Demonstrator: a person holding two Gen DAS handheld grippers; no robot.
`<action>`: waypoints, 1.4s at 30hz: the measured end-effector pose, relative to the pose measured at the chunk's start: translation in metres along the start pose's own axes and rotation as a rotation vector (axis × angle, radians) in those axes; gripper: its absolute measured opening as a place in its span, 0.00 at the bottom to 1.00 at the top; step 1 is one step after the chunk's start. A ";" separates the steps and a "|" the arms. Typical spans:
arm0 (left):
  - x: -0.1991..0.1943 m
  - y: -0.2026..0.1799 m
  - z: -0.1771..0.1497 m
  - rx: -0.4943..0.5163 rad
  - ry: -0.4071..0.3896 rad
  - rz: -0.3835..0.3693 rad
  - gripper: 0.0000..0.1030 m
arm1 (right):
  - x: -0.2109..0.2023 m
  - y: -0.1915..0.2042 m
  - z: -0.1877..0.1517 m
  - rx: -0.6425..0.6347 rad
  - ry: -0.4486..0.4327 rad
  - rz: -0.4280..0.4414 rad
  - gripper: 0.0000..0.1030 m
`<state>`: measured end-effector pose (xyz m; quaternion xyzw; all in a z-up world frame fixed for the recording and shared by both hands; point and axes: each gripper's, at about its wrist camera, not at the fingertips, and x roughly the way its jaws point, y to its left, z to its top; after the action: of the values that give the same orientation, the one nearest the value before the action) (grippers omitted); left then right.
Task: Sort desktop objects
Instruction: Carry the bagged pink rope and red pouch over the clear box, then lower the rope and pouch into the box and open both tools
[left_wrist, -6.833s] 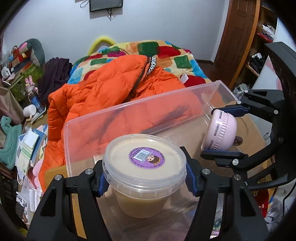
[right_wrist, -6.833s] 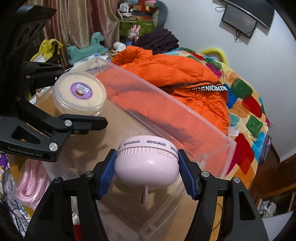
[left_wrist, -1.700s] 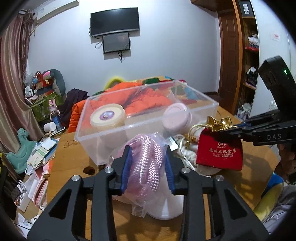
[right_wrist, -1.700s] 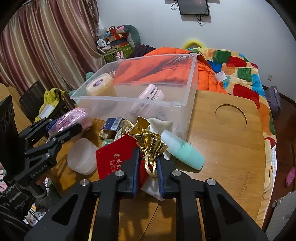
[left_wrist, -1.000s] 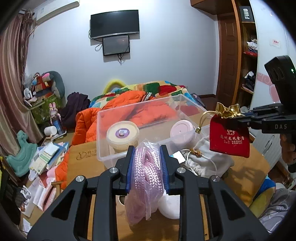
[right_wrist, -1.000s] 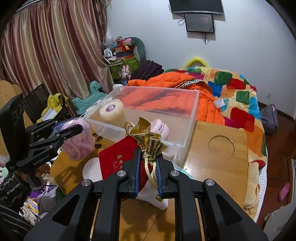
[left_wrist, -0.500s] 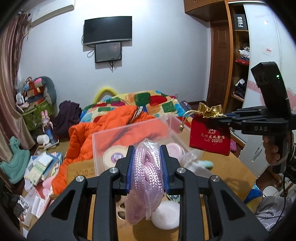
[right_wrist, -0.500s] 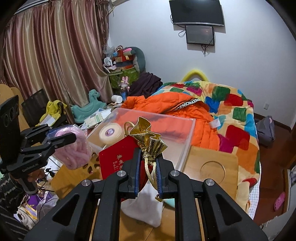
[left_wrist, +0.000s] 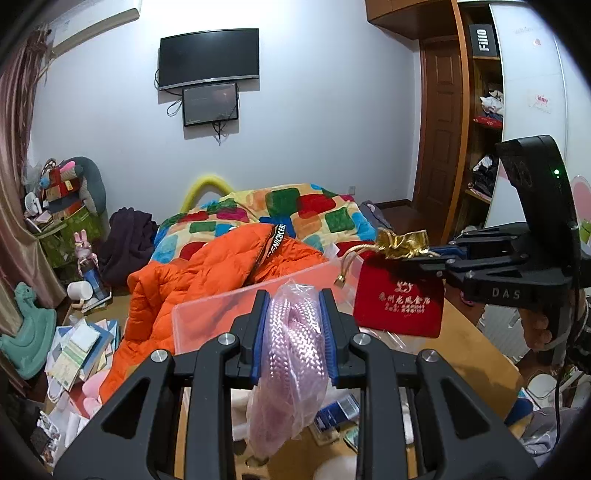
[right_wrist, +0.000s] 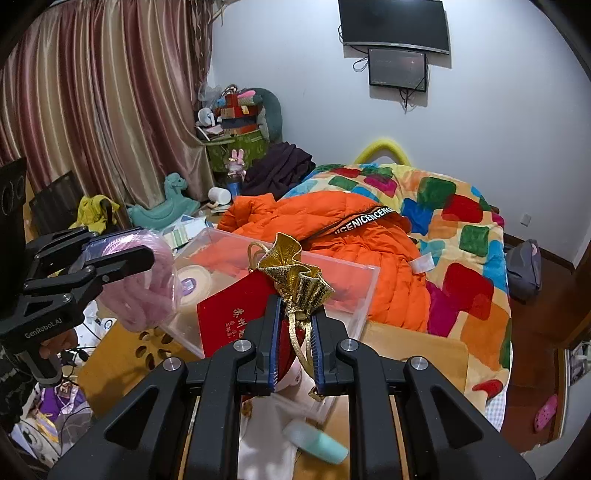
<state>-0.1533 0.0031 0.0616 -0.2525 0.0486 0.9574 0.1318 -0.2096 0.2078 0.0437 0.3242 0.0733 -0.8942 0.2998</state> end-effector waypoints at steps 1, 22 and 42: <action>0.004 0.000 0.002 0.001 0.003 -0.003 0.25 | 0.004 -0.001 0.001 -0.004 0.005 -0.002 0.13; 0.083 -0.005 0.004 0.021 0.103 -0.043 0.25 | 0.082 -0.014 0.001 -0.039 0.126 -0.004 0.13; 0.109 -0.017 0.001 0.026 0.194 -0.065 0.30 | 0.108 -0.003 -0.002 -0.125 0.179 -0.056 0.14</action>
<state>-0.2406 0.0443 0.0083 -0.3436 0.0650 0.9230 0.1608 -0.2760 0.1587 -0.0254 0.3812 0.1643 -0.8634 0.2868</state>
